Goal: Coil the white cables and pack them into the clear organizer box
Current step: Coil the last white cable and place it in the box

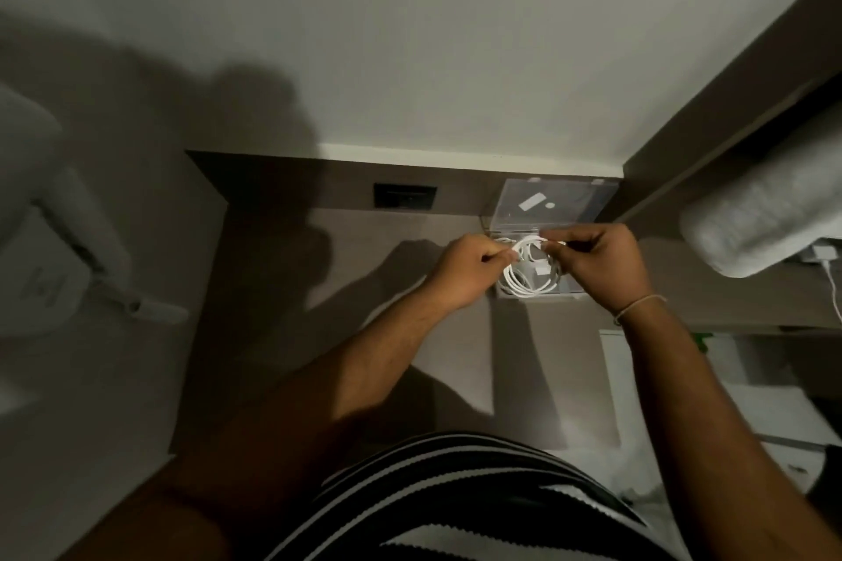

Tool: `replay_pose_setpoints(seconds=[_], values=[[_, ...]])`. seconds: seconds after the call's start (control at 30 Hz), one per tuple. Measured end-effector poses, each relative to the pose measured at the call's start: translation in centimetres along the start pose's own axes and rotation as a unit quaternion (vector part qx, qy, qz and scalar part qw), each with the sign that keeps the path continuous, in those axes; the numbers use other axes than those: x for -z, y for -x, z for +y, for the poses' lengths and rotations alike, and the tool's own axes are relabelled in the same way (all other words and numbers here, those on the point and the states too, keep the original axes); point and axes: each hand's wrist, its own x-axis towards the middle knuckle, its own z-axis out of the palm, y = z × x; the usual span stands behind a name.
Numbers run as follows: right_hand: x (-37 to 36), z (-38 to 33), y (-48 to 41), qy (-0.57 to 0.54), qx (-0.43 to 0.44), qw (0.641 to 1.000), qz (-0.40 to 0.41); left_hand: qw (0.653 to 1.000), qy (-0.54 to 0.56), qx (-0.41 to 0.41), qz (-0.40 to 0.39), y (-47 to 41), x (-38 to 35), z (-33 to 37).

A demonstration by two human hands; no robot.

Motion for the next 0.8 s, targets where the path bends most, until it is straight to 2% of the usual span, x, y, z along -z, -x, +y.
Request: replay_pose_setpoints(seconds=[0.27,0.57,0.67,0.8], values=[[1.1,10.8,-2.5,0.07,-0.077,0.994,0.037,0.995,0.055,0.085,-0.01,-6.1,-8.4,0.4],[-1.0,18.1,-5.0,-0.032,-0.141,0.989,-0.002,0.992,-0.063,0.108,-0.025,-11.5,-13.1,-1.1],[-1.6,19.5,-5.4,-0.044,-0.132,0.99,0.004,0.989,-0.11,0.1,-0.014,-12.4,-13.9,-1.9],[-2.4,20.5,-5.7,-0.082,-0.126,0.988,0.022,0.99,-0.074,0.116,0.021,-12.8,-14.4,-2.5]])
